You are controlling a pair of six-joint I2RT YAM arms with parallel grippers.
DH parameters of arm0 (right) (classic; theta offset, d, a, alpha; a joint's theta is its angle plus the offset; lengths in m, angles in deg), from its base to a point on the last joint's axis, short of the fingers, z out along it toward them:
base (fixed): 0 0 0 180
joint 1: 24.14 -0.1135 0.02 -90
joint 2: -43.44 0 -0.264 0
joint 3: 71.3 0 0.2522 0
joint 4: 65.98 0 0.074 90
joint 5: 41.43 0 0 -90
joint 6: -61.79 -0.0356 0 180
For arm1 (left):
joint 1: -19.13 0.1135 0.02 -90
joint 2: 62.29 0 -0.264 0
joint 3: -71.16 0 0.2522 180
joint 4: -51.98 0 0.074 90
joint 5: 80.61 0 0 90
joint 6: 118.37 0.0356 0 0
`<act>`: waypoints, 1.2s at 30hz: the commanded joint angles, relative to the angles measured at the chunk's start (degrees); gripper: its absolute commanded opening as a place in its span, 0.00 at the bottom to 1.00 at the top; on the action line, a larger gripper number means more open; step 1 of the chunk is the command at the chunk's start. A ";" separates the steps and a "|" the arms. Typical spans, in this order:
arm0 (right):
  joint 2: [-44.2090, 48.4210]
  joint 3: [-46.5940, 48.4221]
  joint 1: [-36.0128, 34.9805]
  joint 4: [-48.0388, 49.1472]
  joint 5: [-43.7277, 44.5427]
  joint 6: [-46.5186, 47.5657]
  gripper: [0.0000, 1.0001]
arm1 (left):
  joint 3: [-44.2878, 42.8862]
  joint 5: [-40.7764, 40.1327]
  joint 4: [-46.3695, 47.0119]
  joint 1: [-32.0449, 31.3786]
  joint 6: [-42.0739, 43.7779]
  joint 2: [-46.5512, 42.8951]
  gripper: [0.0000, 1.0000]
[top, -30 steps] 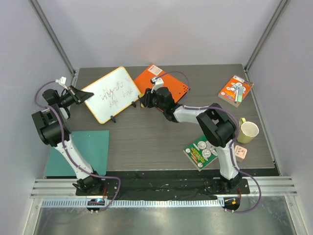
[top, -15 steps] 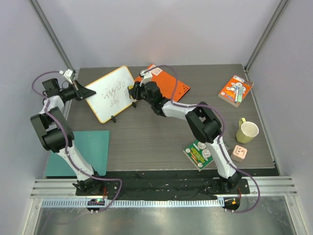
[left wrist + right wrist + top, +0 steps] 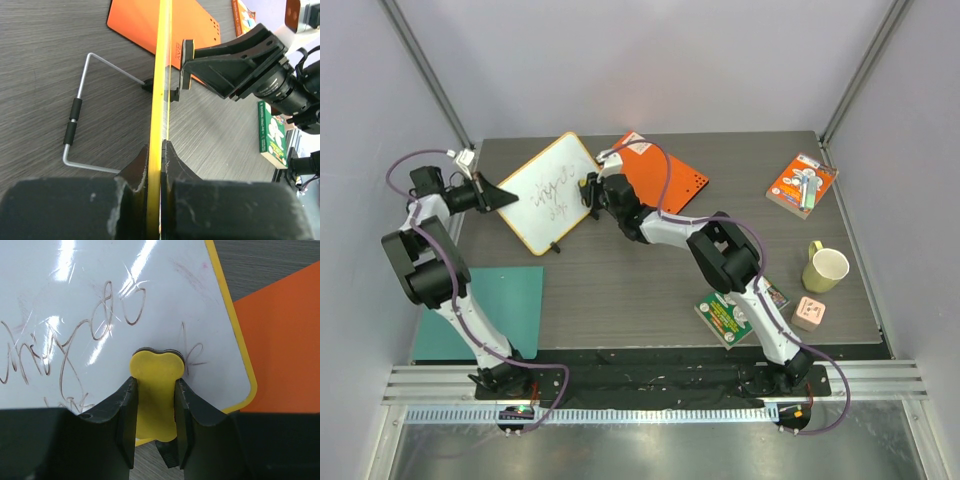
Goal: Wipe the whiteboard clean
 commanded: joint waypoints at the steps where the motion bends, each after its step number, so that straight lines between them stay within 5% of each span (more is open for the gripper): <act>1: -0.19 3.16 -0.38 4.20 2.92 2.03 0.01 | 6.08 -27.26 -0.53 -0.31 20.40 4.89 0.00; 15: -9.94 18.53 -2.84 -2.65 5.47 6.59 0.01 | 1.17 -23.04 -14.93 0.66 32.70 4.46 0.00; 36: -15.83 24.51 -11.98 -2.57 -11.84 12.67 0.01 | -8.32 -20.84 -25.12 -2.42 30.78 6.03 0.00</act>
